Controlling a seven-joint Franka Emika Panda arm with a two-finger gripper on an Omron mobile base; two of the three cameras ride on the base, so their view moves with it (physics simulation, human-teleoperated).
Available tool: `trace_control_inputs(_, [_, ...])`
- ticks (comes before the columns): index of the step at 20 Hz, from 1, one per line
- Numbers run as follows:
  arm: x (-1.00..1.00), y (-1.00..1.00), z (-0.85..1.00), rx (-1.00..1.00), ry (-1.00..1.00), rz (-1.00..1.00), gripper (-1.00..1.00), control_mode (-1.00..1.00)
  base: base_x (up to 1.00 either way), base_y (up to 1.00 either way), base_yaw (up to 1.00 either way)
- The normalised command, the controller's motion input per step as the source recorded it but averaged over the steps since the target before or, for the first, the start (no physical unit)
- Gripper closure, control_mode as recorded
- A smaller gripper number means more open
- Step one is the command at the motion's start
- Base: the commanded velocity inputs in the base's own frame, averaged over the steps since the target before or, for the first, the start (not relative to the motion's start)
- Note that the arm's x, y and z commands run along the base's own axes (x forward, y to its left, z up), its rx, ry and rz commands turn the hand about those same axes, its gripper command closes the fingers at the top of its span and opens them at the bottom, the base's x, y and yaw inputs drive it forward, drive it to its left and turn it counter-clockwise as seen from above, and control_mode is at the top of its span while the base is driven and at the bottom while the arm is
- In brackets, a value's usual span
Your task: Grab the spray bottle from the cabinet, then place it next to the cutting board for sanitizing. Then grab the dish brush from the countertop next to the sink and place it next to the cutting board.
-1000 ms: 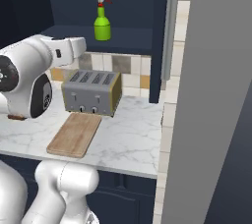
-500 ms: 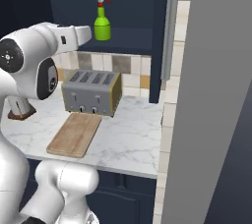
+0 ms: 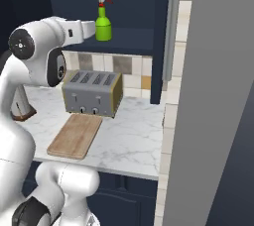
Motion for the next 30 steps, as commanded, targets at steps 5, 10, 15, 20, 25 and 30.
trace_control_inputs(5, [0.57,0.00,0.00,0.00,0.00,0.08,-1.00,-1.00,0.00,0.00,0.00])
trace_control_inputs(10, [0.53,0.00,0.00,0.00,0.00,0.04,-1.00,-1.00,0.00,0.00,0.00])
trace_control_inputs(15, [0.58,0.00,-0.04,0.00,0.00,0.01,-1.00,-1.00,0.00,0.00,0.00])
trace_control_inputs(20, [0.53,0.02,0.00,0.00,0.02,0.00,-1.00,-1.00,0.00,0.00,0.00])
trace_control_inputs(25, [0.66,0.00,0.00,0.04,0.10,0.00,-1.00,-1.00,0.00,0.00,0.00])
trace_control_inputs(30, [0.70,0.00,0.00,0.04,0.07,0.00,-1.00,-1.00,0.00,0.00,0.00])
